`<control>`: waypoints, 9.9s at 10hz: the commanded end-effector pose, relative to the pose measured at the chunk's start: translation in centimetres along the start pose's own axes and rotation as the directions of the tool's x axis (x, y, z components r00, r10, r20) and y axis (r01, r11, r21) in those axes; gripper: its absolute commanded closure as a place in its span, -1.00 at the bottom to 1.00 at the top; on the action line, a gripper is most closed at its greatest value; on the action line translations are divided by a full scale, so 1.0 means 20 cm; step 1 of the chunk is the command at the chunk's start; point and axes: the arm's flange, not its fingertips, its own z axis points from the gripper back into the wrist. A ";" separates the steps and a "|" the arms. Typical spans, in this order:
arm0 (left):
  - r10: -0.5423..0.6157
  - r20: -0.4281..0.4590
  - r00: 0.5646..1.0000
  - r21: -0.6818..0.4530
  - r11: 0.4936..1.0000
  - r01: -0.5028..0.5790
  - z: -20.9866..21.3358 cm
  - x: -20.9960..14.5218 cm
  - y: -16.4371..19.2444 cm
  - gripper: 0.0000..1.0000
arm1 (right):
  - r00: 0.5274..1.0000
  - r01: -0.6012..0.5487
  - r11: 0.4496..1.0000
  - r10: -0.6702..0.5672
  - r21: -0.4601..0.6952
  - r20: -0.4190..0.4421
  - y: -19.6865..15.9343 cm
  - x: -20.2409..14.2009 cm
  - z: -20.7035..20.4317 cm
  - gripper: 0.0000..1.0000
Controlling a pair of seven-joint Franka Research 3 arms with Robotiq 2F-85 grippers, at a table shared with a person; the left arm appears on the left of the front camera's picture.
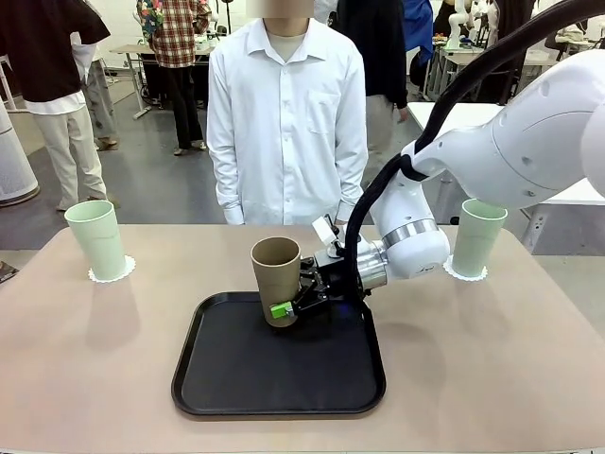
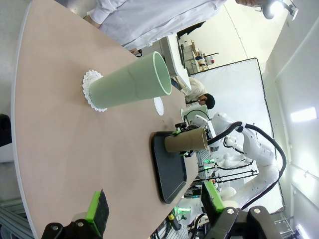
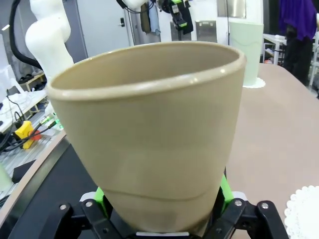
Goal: Place coasters on the table and set cups on them.
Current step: Take one Reusable plastic cup from the Flat Tray and place it on a coaster set by the human.
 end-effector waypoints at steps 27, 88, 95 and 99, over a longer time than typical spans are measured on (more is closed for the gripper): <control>-0.003 0.004 1.000 0.000 1.000 0.003 0.01 -0.01 -0.01 -1.00 | 0.993 0.097 0.988 -0.087 -0.122 0.083 -0.69 0.56 0.26 -0.61; -0.003 0.004 1.000 0.000 1.000 0.003 0.01 -0.01 -0.01 -1.00 | 0.910 0.248 0.943 -0.305 -0.221 -0.283 -0.61 0.21 0.53 -1.00; -0.003 0.004 1.000 0.000 1.000 0.003 0.01 -0.01 -0.01 -1.00 | 0.418 0.426 0.470 -0.860 -0.773 -0.293 -0.16 1.11 0.59 -1.00; -0.003 0.004 1.000 0.000 1.000 0.003 0.01 -0.01 -0.01 -1.00 | 0.208 0.341 0.398 -0.915 -0.851 -0.344 -0.09 1.49 0.38 -1.00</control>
